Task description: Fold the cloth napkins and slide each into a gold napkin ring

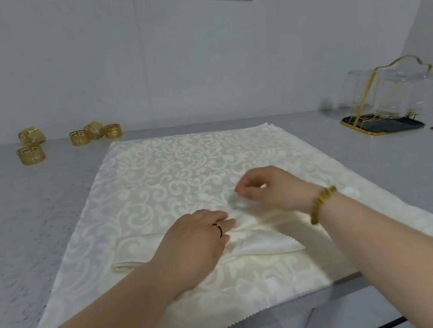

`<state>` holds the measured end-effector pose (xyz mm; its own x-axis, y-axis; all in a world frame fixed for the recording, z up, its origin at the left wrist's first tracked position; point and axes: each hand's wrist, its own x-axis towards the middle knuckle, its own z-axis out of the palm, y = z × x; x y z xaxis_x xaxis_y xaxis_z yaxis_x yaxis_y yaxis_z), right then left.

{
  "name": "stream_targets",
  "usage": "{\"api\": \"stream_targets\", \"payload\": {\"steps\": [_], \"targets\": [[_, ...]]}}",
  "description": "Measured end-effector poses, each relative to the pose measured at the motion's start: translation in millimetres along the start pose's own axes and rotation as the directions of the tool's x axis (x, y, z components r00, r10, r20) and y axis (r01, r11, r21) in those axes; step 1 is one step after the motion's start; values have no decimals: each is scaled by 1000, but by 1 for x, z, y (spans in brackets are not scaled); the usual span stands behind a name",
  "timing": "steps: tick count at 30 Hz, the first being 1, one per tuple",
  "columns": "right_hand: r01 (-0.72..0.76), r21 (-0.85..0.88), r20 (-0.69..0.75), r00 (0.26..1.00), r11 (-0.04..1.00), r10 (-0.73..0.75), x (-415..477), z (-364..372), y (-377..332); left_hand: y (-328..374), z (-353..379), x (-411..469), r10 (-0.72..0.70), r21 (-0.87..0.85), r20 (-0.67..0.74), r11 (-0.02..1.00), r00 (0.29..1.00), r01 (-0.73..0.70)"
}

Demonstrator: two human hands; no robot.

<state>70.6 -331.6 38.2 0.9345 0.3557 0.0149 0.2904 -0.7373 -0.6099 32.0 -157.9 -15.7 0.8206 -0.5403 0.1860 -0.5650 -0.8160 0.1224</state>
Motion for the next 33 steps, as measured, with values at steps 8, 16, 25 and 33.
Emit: {"api": "stream_targets", "payload": {"steps": [8, 16, 25, 33], "targets": [[-72, -513, 468, 812, 856, 349, 59, -3, -29, -3, 4, 0, -7, -53, -17, 999, 1000, 6], [-116, -649, 442, 747, 752, 497, 32, -34, -12, -3, 1, 1, -25, -58, 8, 998, 1000, 25], [-91, -482, 417, 851, 871, 320, 31, -62, -36, -4, 6, 2, -20, -62, -10, 998, 1000, 19], [112, -568, 441, 878, 815, 186, 47, -12, -109, -36, -34, -42, -309, -332, -236, 917, 921, 222]]}}
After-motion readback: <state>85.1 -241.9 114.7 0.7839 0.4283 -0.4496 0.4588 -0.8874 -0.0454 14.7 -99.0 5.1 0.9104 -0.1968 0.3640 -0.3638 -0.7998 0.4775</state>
